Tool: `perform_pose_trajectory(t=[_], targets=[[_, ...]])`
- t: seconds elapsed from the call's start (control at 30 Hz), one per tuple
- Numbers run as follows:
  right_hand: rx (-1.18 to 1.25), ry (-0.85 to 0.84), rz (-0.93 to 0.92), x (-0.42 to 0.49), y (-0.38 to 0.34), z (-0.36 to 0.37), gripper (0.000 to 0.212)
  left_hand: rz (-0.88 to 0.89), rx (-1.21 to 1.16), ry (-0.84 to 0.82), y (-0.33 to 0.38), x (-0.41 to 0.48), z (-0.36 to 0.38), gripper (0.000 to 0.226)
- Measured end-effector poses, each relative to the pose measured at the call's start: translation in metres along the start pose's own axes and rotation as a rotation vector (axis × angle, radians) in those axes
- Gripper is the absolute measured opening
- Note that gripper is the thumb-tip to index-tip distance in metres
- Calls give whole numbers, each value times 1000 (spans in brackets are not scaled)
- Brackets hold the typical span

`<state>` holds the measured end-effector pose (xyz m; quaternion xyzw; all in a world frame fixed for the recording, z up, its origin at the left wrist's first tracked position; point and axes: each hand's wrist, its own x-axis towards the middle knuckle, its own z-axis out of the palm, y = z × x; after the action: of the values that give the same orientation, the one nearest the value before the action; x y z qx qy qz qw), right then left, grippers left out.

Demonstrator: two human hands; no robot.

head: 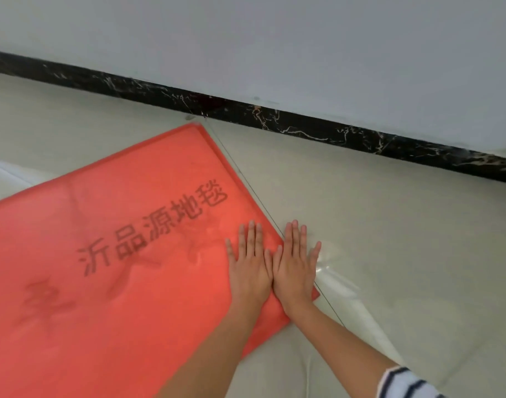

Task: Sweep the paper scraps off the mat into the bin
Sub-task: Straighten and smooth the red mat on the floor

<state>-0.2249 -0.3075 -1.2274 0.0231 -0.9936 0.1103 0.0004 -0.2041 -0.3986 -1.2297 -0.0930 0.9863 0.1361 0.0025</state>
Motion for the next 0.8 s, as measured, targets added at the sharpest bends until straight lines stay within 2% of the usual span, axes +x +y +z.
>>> perform_pose_trajectory(t=[0.17,0.33,0.47,0.57,0.67,0.8], targets=[[-13,-10,-41,4,-1,-6,68,-38,26,1,2,1,0,58],[-27,-59,-62,6,9,3,59,-43,4,-8,4,3,-2,59],[-14,-48,-66,7,10,2,59,-37,-14,3,6,4,-6,60],[7,-8,-139,3,8,-5,58,-25,13,26,7,0,-8,66],[76,46,-207,1,7,-7,57,-21,70,17,4,0,-7,63],[229,88,-155,-3,8,-8,52,-45,71,33,7,-3,-10,61]])
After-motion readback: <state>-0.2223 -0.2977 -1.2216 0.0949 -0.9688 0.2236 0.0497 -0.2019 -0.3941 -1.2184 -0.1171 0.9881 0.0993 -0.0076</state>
